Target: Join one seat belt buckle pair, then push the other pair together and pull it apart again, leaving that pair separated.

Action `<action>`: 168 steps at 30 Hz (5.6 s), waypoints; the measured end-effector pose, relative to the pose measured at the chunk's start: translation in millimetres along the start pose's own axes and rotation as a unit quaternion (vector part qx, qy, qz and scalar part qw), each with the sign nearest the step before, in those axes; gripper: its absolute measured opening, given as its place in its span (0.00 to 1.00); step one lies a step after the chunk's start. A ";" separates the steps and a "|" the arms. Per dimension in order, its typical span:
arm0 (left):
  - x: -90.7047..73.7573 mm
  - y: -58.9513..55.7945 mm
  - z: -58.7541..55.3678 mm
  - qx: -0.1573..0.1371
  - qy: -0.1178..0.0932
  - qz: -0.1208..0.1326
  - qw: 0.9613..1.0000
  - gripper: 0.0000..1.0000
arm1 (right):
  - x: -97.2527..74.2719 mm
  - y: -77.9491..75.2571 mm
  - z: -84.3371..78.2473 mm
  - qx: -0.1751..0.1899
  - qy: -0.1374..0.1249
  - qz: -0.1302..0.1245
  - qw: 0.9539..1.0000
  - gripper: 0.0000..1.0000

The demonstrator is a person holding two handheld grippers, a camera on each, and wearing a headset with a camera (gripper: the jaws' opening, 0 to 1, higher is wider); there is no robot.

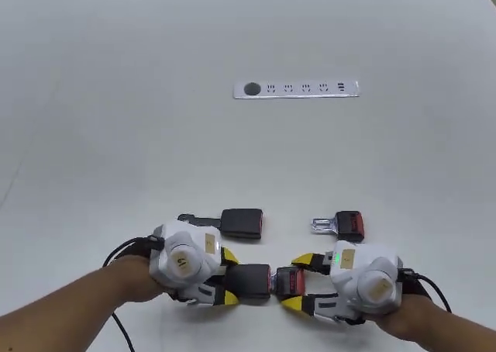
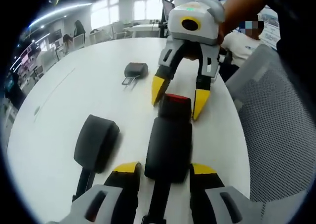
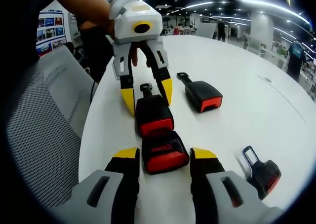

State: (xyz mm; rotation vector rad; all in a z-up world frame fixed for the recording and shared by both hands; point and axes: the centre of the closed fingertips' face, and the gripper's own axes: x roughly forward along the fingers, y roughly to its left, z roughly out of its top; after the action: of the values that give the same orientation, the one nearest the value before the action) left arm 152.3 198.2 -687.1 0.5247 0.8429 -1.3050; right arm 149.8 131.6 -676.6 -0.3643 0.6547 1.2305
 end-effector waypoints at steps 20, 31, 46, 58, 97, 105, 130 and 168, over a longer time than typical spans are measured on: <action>-44.1 23.1 26.6 -0.018 -0.042 0.048 0.998 0.69 | -44.0 -38.5 17.3 0.019 -0.046 -0.064 0.997 0.76; -61.8 56.1 34.9 0.002 -0.056 0.058 0.997 0.67 | -68.8 -81.1 7.5 0.014 -0.030 -0.089 0.995 0.76; -44.3 91.9 40.0 0.034 -0.037 0.040 0.998 0.67 | -67.7 -116.6 -19.4 0.015 0.011 -0.060 0.998 0.78; -14.5 103.4 23.9 0.036 -0.012 0.018 0.999 0.62 | -59.4 -129.4 -43.0 0.021 0.044 -0.029 0.998 0.72; 7.7 107.8 25.0 0.088 -0.008 -0.010 0.996 0.33 | -53.6 -130.8 -47.7 -0.018 0.072 -0.006 0.997 0.36; 8.3 106.9 24.9 0.095 0.001 -0.015 0.995 0.33 | -38.0 -126.9 -37.0 -0.026 0.066 -0.002 0.997 0.36; 7.1 104.8 21.2 0.099 0.014 -0.016 0.995 0.33 | 12.7 -110.2 -2.1 -0.047 0.041 0.026 0.998 0.36; 7.3 101.5 20.5 0.098 0.036 -0.016 0.994 0.31 | 40.2 -102.1 22.9 -0.022 0.022 0.008 0.999 0.35</action>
State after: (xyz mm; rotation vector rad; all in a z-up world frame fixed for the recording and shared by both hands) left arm 255.9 199.9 -692.4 0.7181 0.7898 -1.4139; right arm 259.9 143.5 -693.7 -0.4247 0.6698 1.2570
